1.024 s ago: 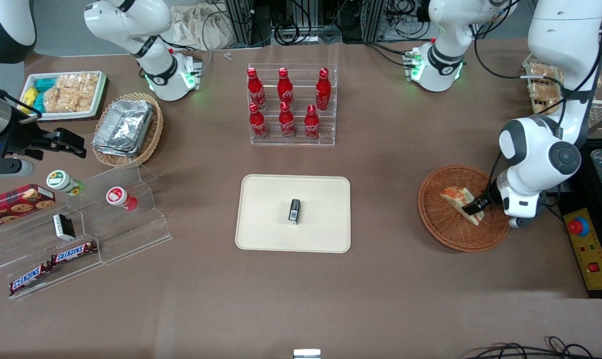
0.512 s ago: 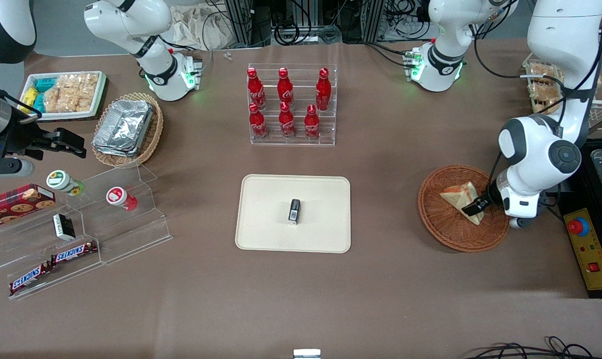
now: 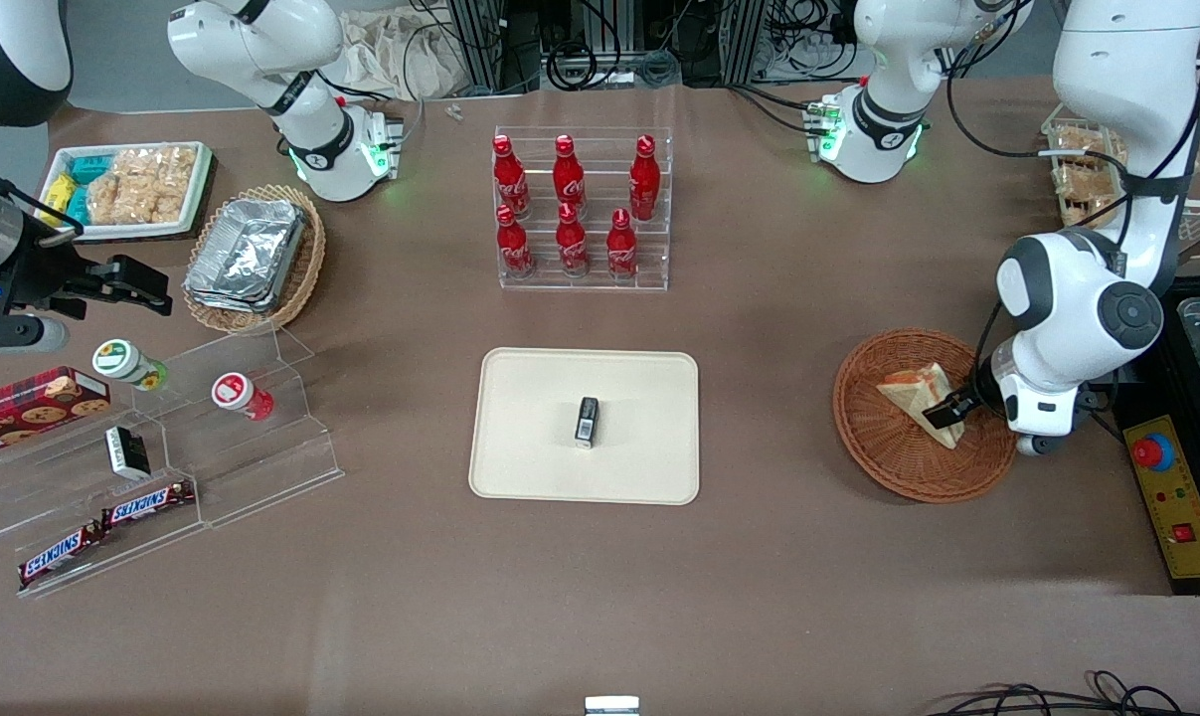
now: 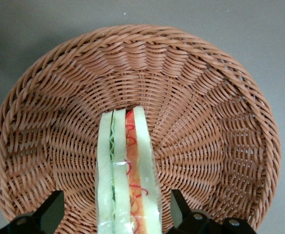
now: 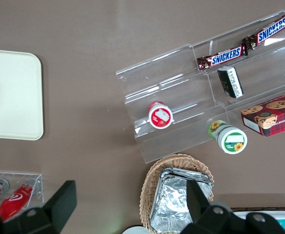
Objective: Place sandwich from basket to tray
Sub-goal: 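Close the left gripper on the sandwich's wrapped edge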
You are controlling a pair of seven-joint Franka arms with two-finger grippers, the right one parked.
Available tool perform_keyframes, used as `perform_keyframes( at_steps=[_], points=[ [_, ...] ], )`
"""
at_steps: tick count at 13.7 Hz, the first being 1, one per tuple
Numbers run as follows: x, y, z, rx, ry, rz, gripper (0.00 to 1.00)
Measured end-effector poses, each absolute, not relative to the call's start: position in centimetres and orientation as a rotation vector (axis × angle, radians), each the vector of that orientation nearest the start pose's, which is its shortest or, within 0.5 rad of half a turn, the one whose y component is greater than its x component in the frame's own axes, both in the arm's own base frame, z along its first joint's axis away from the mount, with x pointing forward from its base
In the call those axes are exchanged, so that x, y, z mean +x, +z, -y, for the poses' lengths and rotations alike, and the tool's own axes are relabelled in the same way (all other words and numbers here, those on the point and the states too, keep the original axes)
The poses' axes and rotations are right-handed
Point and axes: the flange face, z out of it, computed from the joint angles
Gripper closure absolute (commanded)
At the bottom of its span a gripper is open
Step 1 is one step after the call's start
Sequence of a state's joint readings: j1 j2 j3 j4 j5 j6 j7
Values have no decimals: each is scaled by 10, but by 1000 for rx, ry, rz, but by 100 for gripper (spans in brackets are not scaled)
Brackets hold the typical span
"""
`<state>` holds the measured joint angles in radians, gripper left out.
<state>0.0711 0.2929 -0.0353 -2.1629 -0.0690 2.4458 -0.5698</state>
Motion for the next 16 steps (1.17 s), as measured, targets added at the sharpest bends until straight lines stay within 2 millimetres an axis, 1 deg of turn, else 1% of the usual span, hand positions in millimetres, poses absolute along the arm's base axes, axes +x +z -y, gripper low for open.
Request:
perform_keyframes(
  at_steps=[3,5,7,8,9,10,11,14,15,16],
  points=[
    [560,247,-20,-3009,78,1039,6],
    [558,237,-20,-3002,103,1044,17],
    [558,234,-20,-2998,112,1048,36],
    [558,233,-20,-2995,113,1057,49],
    [558,233,-20,-2988,114,1074,60],
    [558,233,-20,-2983,115,1088,74],
    [558,233,-19,-2981,114,1094,82],
    [561,241,-12,-2987,107,1080,83],
    [562,249,-9,-2987,125,1070,83],
    [564,263,-7,-2981,165,1058,83]
  ],
)
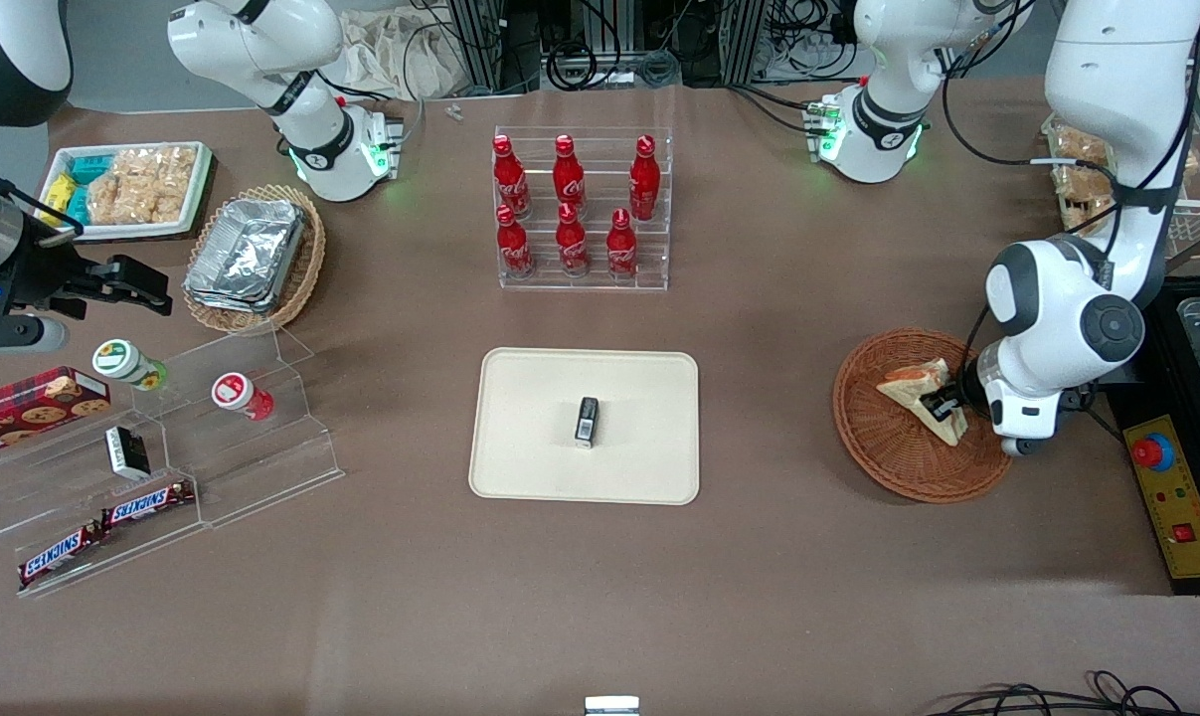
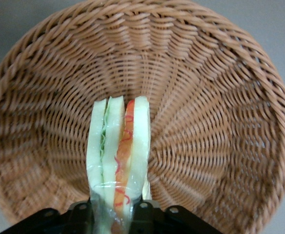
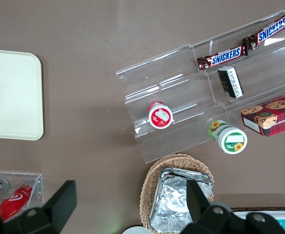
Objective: Place sandwich from basket to tray
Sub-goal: 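Close the left gripper on the sandwich's wrapped edge, then lift the sandwich and carry it over the cream tray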
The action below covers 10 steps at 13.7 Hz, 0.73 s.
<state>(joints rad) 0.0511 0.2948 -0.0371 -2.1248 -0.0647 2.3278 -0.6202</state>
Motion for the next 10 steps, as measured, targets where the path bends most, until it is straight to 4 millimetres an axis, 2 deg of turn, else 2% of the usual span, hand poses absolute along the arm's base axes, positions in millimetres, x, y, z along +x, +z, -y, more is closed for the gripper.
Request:
perform_keyframes(
  at_steps=[2,4,6,7,8,10],
  points=[
    [575,314,-1,-2967,274,1020,83],
    [590,388,16,-2964,353,959,82],
    [598,452,40,-2975,379,889,79],
    [600,475,56,-2988,371,845,79],
    [600,490,76,-3003,356,797,79],
    [594,497,126,-3031,341,672,79]
  ],
)
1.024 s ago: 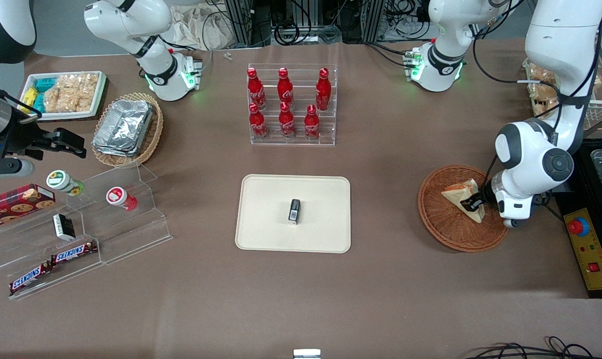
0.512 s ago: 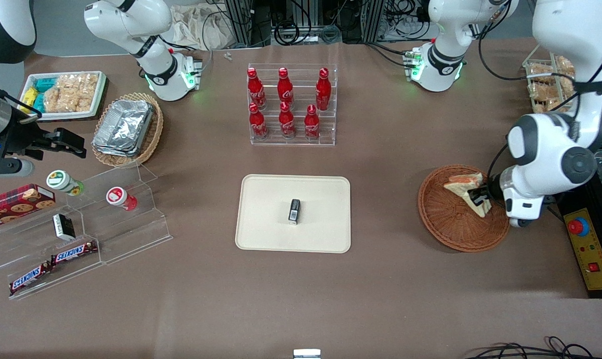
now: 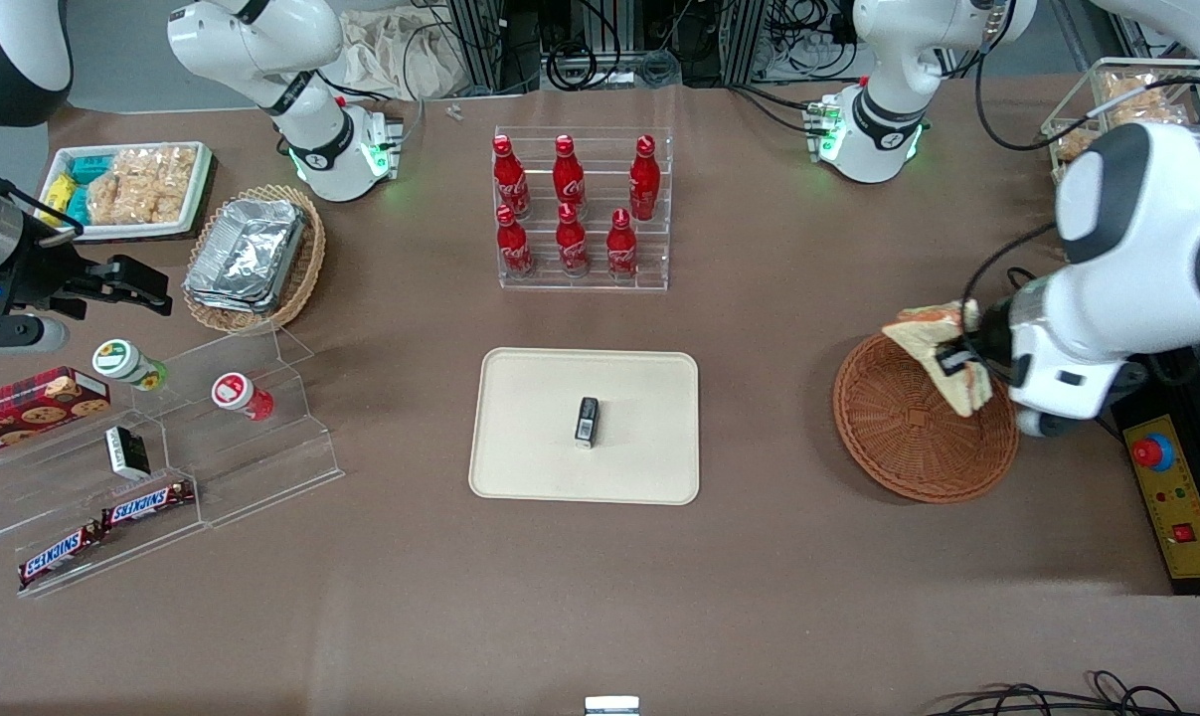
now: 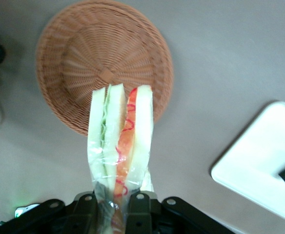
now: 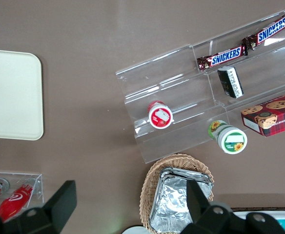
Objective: Place sandwich from basket to tray
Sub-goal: 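Lift the sandwich and carry it over the cream tray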
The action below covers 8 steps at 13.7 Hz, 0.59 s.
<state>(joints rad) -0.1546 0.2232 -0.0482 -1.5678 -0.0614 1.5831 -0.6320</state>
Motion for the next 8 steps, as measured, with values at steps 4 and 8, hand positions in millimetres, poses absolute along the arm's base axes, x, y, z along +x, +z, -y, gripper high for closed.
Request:
perform_keyframes(
  at_steps=[4,8],
  points=[
    [573,470,255,-3089,280,374,79],
    [563,400,359,-3159,159,174,78]
  ],
)
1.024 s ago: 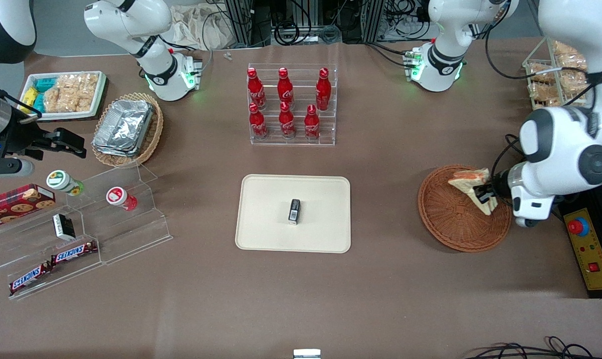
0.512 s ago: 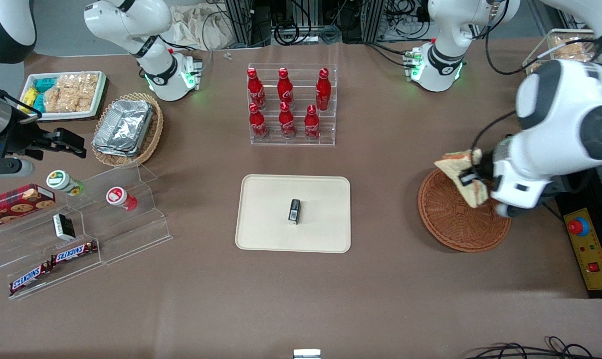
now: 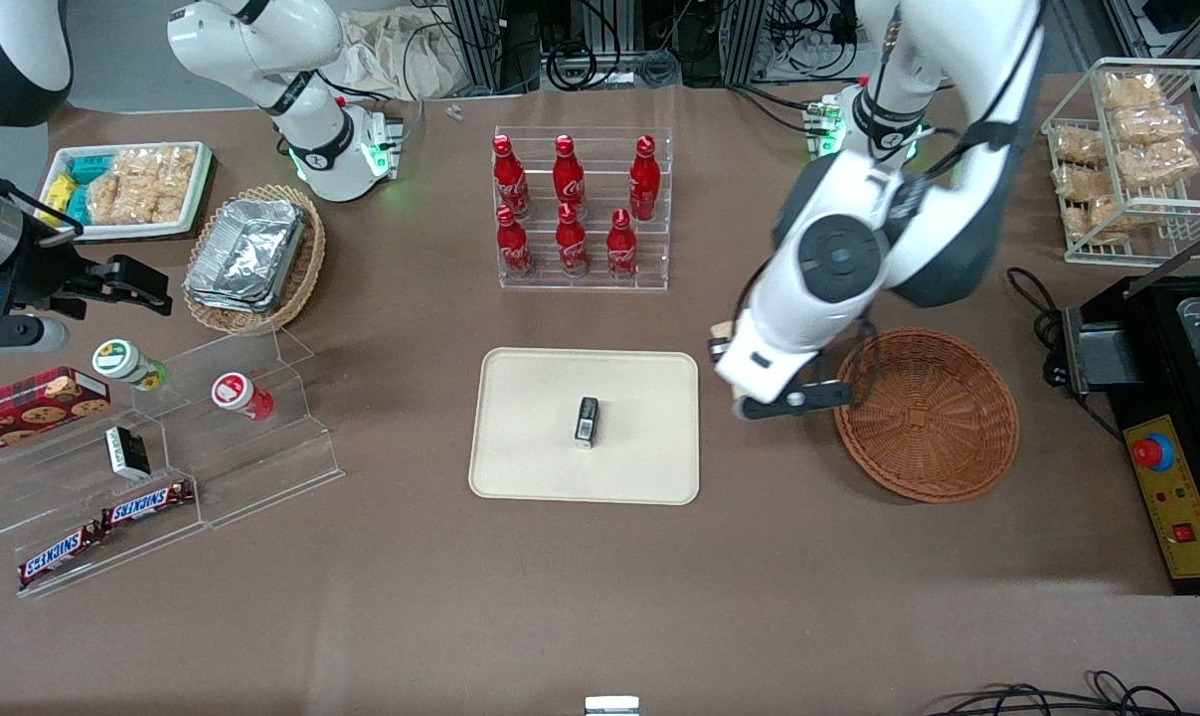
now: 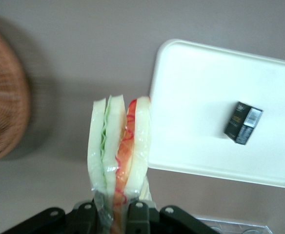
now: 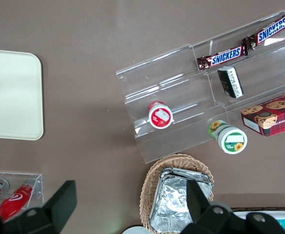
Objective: Place sandwich from basket to tray
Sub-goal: 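Lift the sandwich and carry it over the cream tray, then lower the sandwich onto the tray beside the black pack and release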
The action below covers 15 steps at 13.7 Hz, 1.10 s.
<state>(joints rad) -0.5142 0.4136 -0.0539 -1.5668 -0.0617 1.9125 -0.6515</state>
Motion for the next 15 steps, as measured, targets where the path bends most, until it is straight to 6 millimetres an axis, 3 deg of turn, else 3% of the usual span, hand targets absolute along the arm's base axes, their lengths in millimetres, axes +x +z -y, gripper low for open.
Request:
perform_keyframes(
  at_steps=[2,3,5,7,8,9,10,11,15],
  points=[
    [562,347,392,-3179,126,120,77],
    [564,320,400,-3184,118,111,73],
    [567,269,405,-3179,130,101,71],
    [567,235,404,-3167,154,94,71],
    [567,228,404,-3164,161,91,68],
    [567,226,404,-3162,165,91,42],
    [567,226,404,-3162,165,91,11],
    [567,226,404,-3164,162,90,1],
    [569,230,409,-3182,131,87,1]
  ],
)
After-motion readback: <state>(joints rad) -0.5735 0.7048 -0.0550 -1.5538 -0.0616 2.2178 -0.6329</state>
